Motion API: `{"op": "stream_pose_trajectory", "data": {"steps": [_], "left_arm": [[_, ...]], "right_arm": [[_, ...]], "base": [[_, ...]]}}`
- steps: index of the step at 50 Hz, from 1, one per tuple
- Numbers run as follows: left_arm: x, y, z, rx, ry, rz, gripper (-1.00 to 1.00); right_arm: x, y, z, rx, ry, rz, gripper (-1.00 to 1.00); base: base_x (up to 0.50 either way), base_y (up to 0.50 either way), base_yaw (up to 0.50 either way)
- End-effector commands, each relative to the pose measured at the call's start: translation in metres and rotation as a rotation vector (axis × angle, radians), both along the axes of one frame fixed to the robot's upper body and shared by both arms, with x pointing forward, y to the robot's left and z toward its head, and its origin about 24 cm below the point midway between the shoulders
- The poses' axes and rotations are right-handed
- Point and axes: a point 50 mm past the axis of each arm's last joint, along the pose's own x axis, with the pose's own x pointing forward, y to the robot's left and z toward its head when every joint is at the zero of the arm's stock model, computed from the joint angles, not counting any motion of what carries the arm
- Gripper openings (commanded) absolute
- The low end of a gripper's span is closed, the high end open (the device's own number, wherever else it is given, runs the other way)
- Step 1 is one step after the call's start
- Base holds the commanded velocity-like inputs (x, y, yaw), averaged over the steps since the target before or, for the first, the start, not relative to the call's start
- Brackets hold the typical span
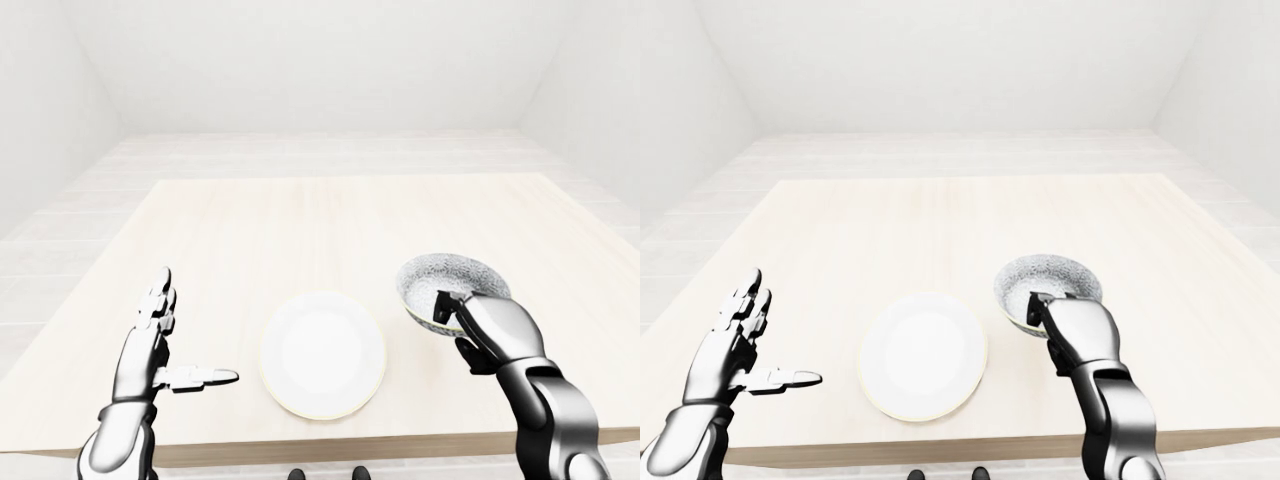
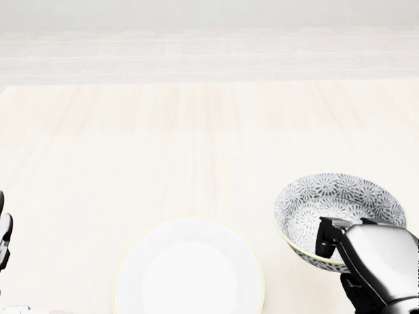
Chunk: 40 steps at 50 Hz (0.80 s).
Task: Put the bowl on the plate.
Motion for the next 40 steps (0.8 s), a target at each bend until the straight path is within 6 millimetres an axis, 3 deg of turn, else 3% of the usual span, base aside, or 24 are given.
{"op": "stream_pose_trajectory", "data": {"steps": [1,30,40], "left_arm": [[0.002,0.000,0.002,0.007,-0.010,-0.002,1.00],[0.004,0.001,0.003,0.015,-0.013,-0.002,1.00],[0.004,0.001,0.003,0.013,-0.013,0.001,1.00]], "right_arm": [[0.002,0.009,0.012,0.001,-0.078,0.033,-0.69],[0.016,0.066,0.014,0.026,-0.167,0.248,-0.68],[0.012,0.081,0.013,0.032,-0.191,0.305,-0.68]], "base": [[0.00,0.00,0.00],[0.00,0.00,0.00],[0.00,0.00,0.00]]}}
